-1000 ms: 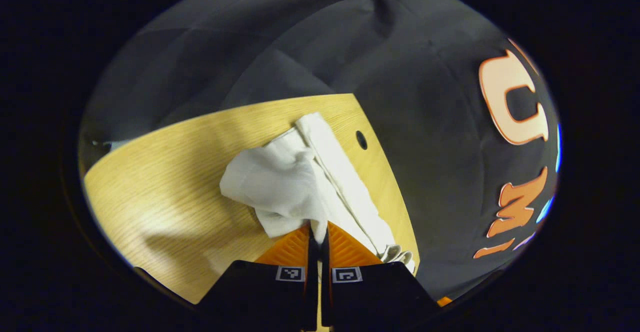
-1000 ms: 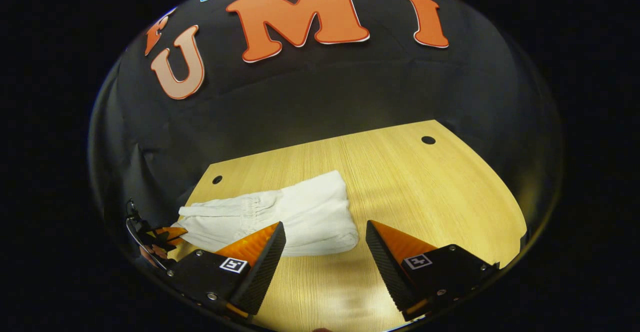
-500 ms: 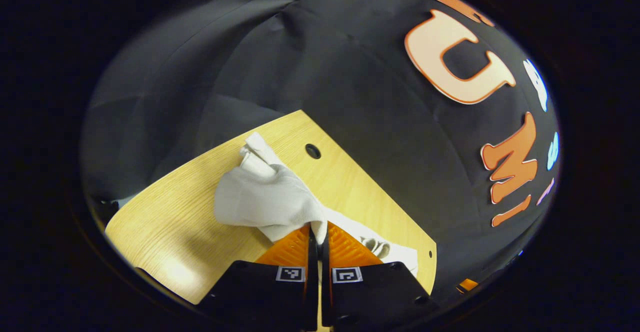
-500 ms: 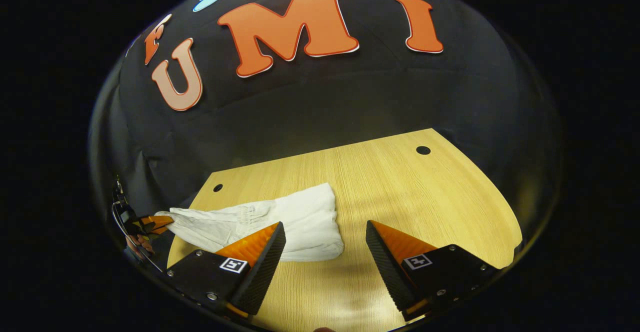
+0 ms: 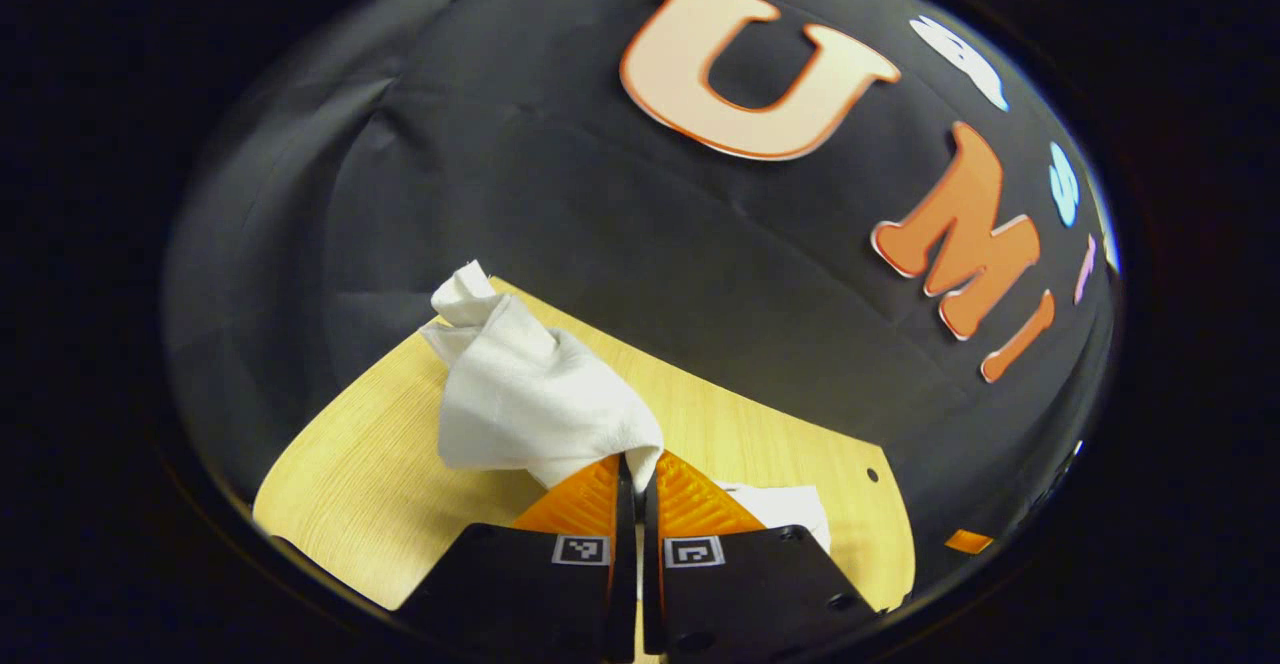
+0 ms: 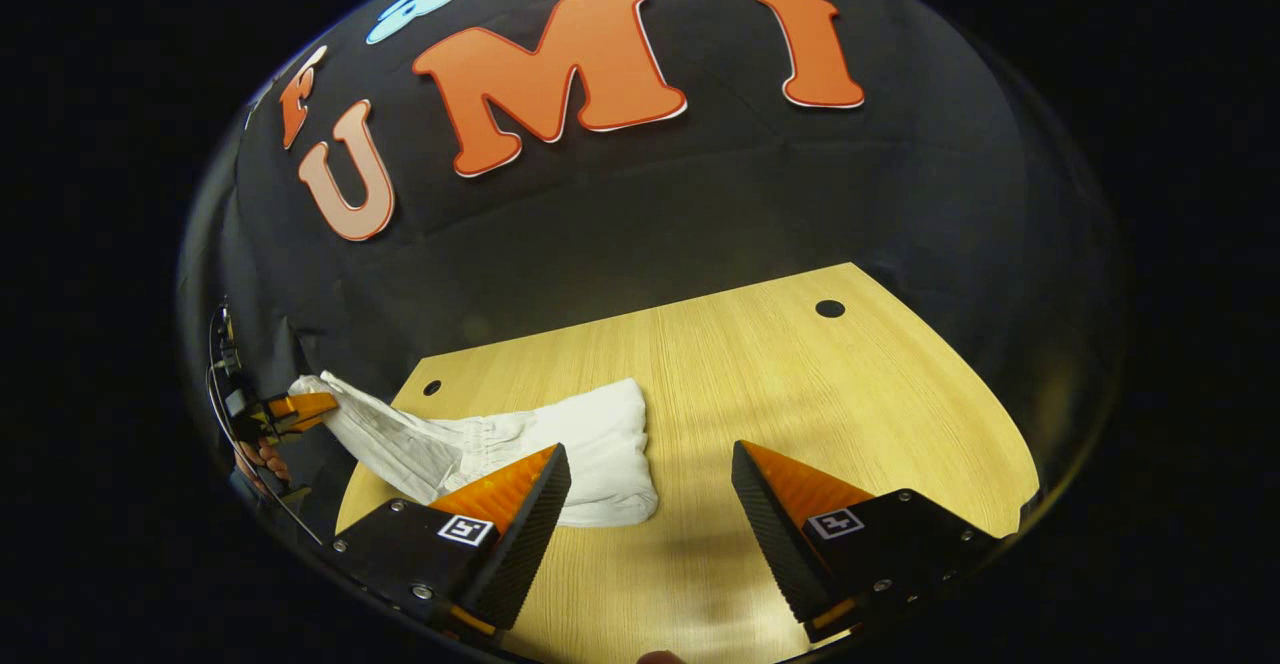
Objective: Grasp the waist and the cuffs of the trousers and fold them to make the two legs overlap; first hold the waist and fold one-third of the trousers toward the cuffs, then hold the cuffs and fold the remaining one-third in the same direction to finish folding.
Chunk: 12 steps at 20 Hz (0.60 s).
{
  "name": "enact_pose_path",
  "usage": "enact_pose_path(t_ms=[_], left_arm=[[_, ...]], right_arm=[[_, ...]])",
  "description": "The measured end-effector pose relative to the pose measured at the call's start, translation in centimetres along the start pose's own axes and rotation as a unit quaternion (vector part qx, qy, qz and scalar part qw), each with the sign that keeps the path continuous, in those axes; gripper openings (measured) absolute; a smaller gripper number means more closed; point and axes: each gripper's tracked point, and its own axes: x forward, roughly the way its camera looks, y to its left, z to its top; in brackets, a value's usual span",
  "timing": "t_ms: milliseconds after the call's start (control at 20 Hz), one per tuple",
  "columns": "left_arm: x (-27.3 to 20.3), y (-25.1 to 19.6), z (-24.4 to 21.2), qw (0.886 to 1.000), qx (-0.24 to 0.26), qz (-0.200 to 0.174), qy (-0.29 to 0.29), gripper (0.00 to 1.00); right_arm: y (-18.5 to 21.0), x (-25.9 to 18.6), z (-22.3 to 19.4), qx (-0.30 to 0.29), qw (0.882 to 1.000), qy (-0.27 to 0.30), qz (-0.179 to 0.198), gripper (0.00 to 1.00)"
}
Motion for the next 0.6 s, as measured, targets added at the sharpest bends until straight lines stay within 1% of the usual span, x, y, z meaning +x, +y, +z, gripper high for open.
enact_pose_path(t_ms=[150, 250, 300, 350, 600], left_arm=[[1.1, -4.1, 0.3, 0.999, 0.027, -0.022, 0.004, 0.06], [2.2, -6.7, -0.1, 0.998, 0.054, -0.021, 0.013, 0.06], [2.8, -7.8, -0.5, 0.997, 0.071, -0.022, 0.017, 0.04], [3.2, -9.3, -1.1, 0.996, 0.086, -0.028, 0.023, 0.06], [5.9, -16.9, -5.2, 0.985, 0.152, -0.063, 0.052, 0.06]], right_arm=[[-1.8, -0.4, 0.1, 0.006, 1.000, -0.004, -0.007, 0.98], [-3.0, -1.0, 0.3, 0.012, 1.000, -0.011, -0.009, 0.98], [-3.7, -1.1, 0.4, 0.015, 1.000, -0.015, -0.011, 0.98], [-4.4, -1.4, 0.0, 0.016, 1.000, -0.012, -0.015, 0.98], [-7.8, -2.7, -0.3, 0.023, 0.999, -0.012, -0.040, 0.98]])
